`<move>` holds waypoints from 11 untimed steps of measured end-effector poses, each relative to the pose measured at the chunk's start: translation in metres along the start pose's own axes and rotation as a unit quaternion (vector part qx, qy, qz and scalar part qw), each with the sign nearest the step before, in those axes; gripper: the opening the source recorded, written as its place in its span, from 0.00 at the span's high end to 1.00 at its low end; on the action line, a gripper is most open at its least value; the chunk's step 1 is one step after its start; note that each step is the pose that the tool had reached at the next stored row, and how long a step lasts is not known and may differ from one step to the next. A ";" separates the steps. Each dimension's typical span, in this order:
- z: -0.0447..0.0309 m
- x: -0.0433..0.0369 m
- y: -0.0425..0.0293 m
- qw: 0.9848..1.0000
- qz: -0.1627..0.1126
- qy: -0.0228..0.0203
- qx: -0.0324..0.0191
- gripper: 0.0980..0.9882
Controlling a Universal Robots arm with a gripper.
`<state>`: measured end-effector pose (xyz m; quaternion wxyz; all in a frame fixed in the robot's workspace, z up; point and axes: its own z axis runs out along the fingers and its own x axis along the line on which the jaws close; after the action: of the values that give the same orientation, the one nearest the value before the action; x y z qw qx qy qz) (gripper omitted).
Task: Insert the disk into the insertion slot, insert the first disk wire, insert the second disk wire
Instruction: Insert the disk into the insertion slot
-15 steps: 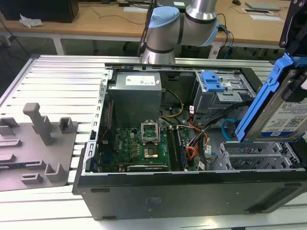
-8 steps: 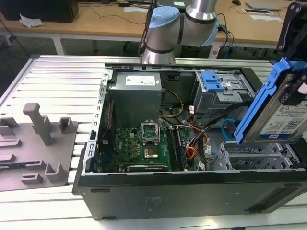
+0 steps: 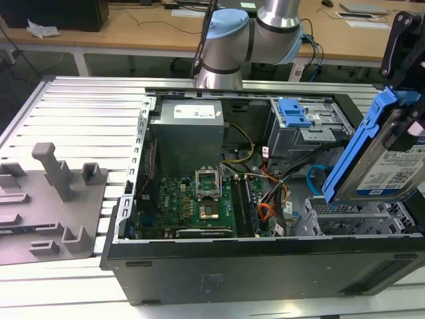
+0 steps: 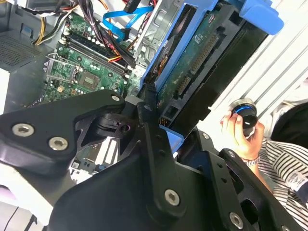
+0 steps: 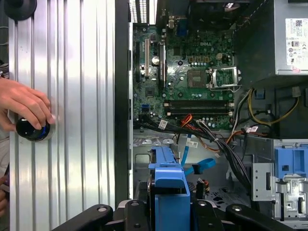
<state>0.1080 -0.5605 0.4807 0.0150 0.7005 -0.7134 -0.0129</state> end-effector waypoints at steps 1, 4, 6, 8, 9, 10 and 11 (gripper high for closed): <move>0.0004 0.0000 0.0000 1.000 0.000 0.000 0.000 0.70; 0.0015 0.0000 -0.0001 1.000 0.000 0.000 0.000 0.70; 0.0030 0.0000 -0.0001 1.000 0.000 0.000 0.000 0.70; 0.0038 0.0000 -0.0002 1.000 0.000 0.000 0.000 0.70; 0.0043 0.0000 -0.0002 1.000 0.000 0.000 0.000 0.70; 0.0046 0.0000 -0.0002 1.000 0.000 0.000 0.000 0.70; 0.0056 0.0000 -0.0002 1.000 0.000 0.000 0.000 0.70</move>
<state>0.1080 -0.5605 0.4751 0.0150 0.7005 -0.7134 -0.0128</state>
